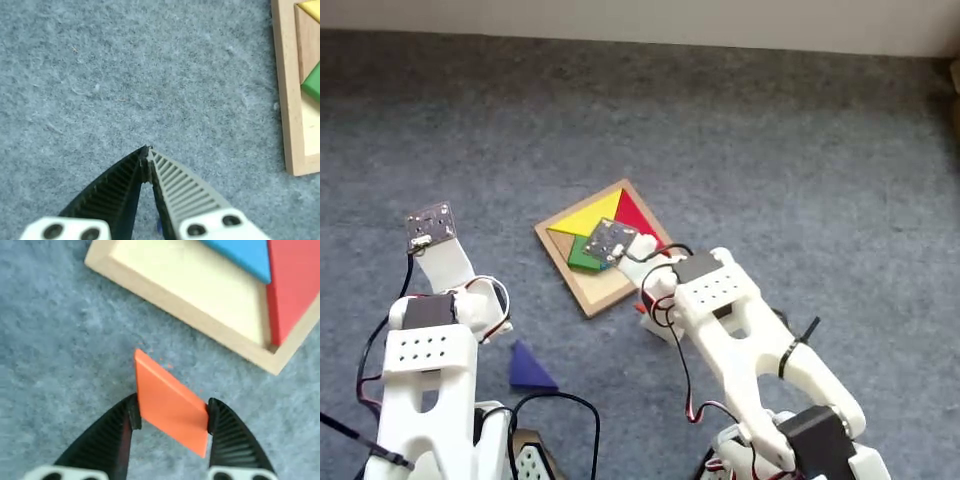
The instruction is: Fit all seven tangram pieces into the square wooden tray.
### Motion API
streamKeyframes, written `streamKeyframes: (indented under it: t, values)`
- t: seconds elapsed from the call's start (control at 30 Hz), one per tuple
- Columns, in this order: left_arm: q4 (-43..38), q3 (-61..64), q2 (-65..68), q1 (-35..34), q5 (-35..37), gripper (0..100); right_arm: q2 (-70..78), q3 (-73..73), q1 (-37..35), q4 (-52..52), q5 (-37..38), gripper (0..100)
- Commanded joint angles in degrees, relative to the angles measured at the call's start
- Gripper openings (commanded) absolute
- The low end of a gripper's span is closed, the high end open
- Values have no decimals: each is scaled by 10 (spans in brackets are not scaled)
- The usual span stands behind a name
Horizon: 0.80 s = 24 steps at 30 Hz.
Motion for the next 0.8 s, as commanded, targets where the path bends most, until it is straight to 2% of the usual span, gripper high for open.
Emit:
streamKeyframes:
  t: [0.0,0.33,0.57,0.77]
  values:
    - [-4,-1,-10,-6,4,6,-8,-58,6,-26,62,127]
    - [-6,-1,-8,-6,4,6,127,-200,5,-26,151,127]
    - [-6,-1,-8,-6,4,6,201,-259,1,-26,154,132]
    - [-6,-1,-8,-6,4,6,209,-268,1,-26,152,262]
